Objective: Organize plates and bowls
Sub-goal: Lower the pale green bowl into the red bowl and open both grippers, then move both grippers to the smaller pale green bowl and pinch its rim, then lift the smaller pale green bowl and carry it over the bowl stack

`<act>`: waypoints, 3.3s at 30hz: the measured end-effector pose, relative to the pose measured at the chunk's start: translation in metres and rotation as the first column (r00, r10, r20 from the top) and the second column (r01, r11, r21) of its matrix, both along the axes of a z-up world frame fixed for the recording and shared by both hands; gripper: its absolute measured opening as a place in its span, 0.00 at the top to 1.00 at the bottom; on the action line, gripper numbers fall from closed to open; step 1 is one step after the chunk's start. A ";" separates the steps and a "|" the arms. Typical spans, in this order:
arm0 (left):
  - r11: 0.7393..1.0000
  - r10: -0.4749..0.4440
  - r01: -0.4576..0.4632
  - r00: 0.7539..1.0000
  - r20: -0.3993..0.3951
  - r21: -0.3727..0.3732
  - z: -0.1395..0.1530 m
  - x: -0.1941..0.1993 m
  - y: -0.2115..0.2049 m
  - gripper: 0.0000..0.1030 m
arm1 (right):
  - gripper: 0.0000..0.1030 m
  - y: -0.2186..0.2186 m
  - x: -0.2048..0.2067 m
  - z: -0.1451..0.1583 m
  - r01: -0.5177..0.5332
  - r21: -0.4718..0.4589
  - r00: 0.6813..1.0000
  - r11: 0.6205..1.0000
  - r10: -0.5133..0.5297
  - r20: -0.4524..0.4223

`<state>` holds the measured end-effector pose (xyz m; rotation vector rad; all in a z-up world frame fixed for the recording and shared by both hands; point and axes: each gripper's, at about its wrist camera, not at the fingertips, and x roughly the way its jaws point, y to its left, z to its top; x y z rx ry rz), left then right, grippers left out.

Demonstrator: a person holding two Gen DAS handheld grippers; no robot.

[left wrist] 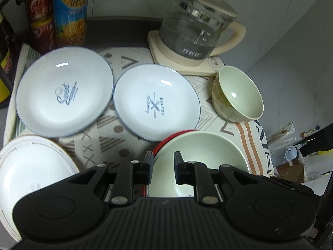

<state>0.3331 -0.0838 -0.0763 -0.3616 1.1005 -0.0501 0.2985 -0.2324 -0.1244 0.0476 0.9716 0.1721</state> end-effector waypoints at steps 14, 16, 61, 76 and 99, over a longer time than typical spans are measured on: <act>0.998 -0.021 0.018 0.998 0.059 0.053 0.015 0.025 -0.016 0.37 | 0.48 -0.030 0.004 0.038 0.063 0.114 0.989 0.991 -0.078 0.127; 0.998 -0.031 0.027 0.997 0.066 0.057 0.016 0.032 -0.020 0.35 | 0.43 -0.036 0.005 0.039 0.088 0.117 0.985 0.989 -0.103 0.136; 0.976 -0.219 0.218 0.975 -0.048 -0.021 -0.076 0.194 -0.114 0.76 | 0.70 -0.105 0.130 -0.038 0.394 0.133 0.919 0.910 -0.392 -0.036; 0.975 -0.219 0.219 0.976 -0.001 -0.036 -0.055 0.180 -0.109 0.85 | 0.75 -0.100 0.119 -0.016 0.378 0.133 0.923 0.916 -0.384 0.026; 0.994 -0.107 0.108 0.988 0.112 0.001 0.017 0.102 -0.090 0.85 | 0.76 -0.080 0.060 0.048 0.251 0.191 0.941 0.949 -0.285 0.182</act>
